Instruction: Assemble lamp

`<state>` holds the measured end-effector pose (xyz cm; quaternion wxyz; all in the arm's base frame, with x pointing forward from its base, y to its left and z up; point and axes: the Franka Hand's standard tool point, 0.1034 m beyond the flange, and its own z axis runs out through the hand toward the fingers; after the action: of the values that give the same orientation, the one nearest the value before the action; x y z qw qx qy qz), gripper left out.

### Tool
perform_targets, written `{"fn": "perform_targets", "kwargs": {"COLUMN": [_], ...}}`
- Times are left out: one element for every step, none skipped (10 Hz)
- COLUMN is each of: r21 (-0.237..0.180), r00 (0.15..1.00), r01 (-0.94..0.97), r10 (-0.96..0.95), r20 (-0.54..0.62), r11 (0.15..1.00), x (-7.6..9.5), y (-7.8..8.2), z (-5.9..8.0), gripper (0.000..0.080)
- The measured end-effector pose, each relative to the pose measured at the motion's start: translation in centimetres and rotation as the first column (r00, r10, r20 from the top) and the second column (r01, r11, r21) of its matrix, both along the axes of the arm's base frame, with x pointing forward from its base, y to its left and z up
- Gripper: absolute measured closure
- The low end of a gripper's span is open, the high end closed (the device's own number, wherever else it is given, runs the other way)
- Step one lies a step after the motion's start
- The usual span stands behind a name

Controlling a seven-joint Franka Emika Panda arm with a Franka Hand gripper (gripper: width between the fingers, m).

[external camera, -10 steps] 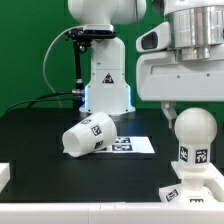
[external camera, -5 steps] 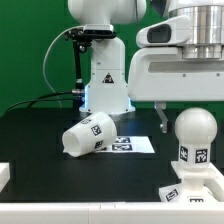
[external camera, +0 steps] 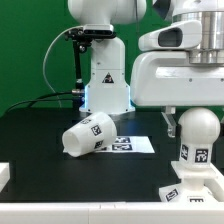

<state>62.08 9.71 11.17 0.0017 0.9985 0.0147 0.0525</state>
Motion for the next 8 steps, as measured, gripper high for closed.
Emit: {"fn": "perform_targets", "kwargs": {"r21": [0.010,0.022,0.034,0.047,0.057,0.059,0.094,0.117], "r00": [0.995,0.973,0.937,0.887,0.820,0.764,0.634,0.511], "r01": [0.095,0.229,0.348,0.462,0.572,0.645,0.773,0.859], "r10": [-0.095,-0.229,-0.348,-0.462,-0.572,-0.644,-0.770,-0.852], "r20": [0.000,-0.003,-0.007,-0.012,-0.020,-0.039,-0.074,-0.116], "r11": [0.995,0.973,0.937,0.886,0.818,0.762,0.628,0.499], "x": [0.00,-0.05,-0.15,-0.16,-0.19,-0.30,-0.19,-0.10], "y": [0.00,-0.02,0.19,0.15,0.14,0.14,0.14,-0.03], "z": [0.00,-0.03,-0.09,-0.11,-0.10,-0.08,-0.04,-0.01], "gripper": [0.0225,0.0225,0.0225,0.0225,0.0225,0.0225,0.0225,0.0223]}}
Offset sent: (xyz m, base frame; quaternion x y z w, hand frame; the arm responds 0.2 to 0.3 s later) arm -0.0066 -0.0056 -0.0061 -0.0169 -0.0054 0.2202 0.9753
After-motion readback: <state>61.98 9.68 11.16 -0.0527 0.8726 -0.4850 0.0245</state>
